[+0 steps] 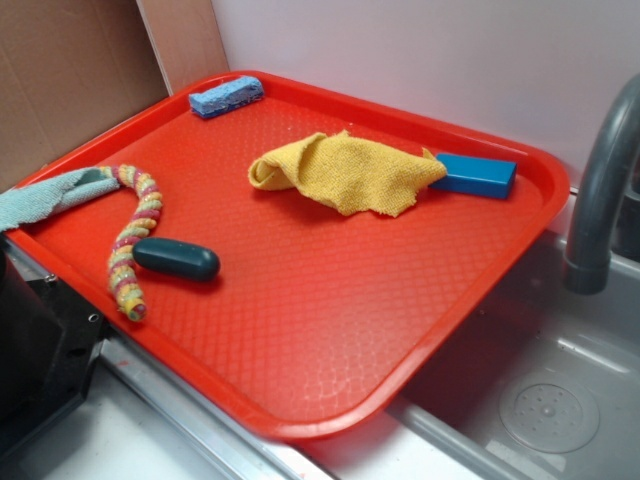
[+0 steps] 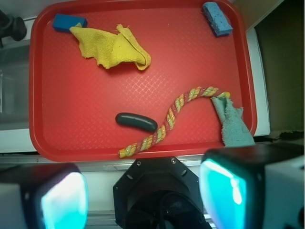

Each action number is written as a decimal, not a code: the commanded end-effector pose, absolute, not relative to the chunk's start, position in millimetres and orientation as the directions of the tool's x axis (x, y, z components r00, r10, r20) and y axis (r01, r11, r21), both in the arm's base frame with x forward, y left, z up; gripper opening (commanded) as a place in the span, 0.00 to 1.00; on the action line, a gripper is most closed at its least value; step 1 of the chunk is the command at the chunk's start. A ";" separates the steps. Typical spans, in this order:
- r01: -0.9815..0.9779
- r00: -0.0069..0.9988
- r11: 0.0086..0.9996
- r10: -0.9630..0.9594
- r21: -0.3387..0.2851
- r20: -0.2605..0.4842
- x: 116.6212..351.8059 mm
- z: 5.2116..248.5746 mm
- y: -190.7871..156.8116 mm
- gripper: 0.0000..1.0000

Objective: Grab the yellow cloth.

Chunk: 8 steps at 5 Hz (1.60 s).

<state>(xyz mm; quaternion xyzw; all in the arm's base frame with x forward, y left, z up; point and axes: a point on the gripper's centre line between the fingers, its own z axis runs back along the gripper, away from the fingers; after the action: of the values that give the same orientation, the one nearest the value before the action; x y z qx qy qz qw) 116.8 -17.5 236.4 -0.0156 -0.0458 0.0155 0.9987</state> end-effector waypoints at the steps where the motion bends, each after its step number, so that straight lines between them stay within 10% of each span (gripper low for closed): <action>1: -0.030 0.995 0.999 0.032 -0.033 0.091 116.8 236.4 -17.5 1.00; 4: 0.583 0.804 0.812 -0.581 0.030 0.128 256.8 122.7 -20.4 1.00; 6: 0.710 0.686 0.704 -0.699 0.025 0.202 291.6 56.9 -32.1 1.00; 7: 0.688 0.718 0.726 -0.683 0.017 0.135 279.9 30.9 -41.6 0.68; 8: 0.648 0.758 0.761 -0.641 -0.025 0.121 274.9 19.8 -36.0 0.00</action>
<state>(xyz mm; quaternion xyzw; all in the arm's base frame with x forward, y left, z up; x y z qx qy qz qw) 276.0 -24.1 17.8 -0.0328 -0.0497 -0.3451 0.9367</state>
